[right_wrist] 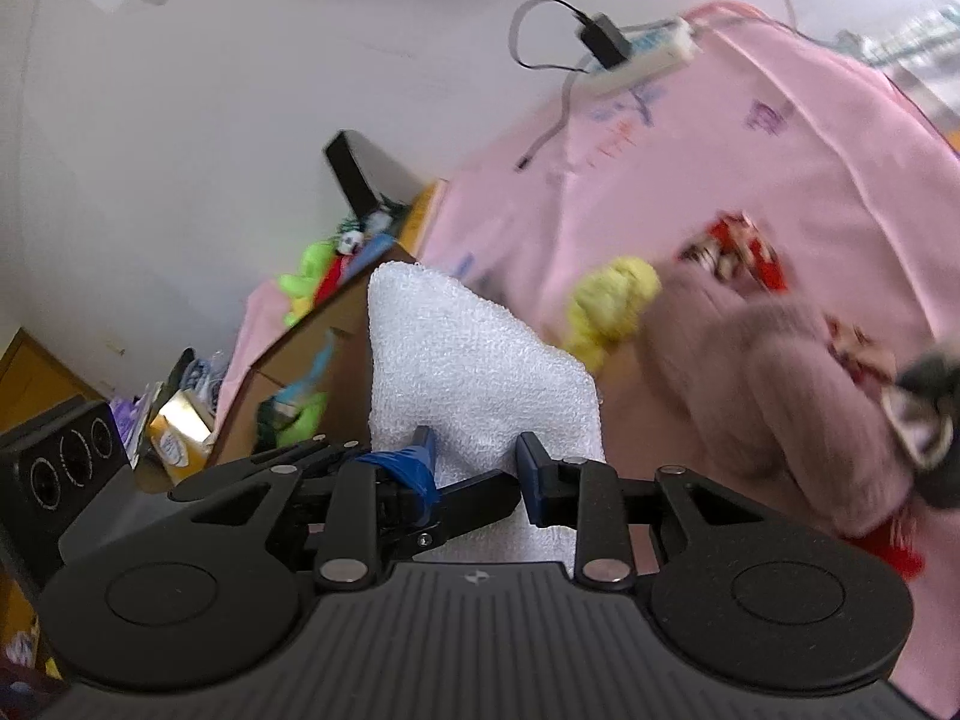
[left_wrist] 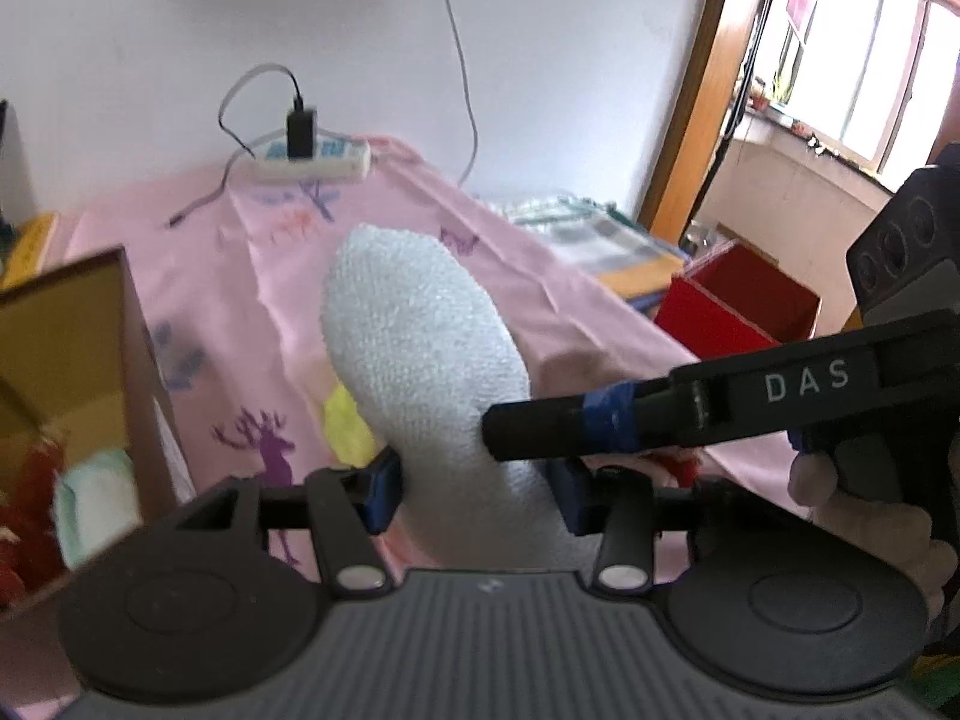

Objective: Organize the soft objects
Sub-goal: 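Carry the white plush over the cardboard box and lower it inside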

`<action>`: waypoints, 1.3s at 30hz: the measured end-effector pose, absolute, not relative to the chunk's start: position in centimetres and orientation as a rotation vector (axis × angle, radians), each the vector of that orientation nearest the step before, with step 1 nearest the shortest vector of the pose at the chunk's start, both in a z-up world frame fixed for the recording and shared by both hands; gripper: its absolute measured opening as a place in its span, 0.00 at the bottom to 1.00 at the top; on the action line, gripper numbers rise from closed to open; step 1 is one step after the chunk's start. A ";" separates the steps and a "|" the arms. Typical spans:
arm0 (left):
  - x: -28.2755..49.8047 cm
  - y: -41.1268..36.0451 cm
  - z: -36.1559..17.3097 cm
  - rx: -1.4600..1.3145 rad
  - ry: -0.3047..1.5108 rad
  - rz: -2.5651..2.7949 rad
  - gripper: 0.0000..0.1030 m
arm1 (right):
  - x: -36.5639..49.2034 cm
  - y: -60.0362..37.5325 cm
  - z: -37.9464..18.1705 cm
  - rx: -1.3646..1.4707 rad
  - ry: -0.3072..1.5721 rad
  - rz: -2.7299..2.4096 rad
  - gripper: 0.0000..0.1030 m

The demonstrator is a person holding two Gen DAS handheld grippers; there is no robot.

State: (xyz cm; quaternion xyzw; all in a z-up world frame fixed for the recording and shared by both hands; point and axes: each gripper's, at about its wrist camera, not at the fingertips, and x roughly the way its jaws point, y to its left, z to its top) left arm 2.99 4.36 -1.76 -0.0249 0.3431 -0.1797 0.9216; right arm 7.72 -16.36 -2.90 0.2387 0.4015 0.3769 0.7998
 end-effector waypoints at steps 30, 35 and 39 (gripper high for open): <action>2.8 22.7 5.1 0.000 0.702 -0.174 0.42 | 11.6 2.9 2.2 0.546 0.906 0.989 0.10; 3.9 24.4 1.7 -0.038 0.804 -0.168 0.42 | 11.6 5.0 0.3 0.453 0.991 0.940 0.10; 5.3 25.1 -0.6 -0.062 0.893 -0.175 0.42 | 11.4 6.4 -0.5 0.347 1.040 0.896 0.08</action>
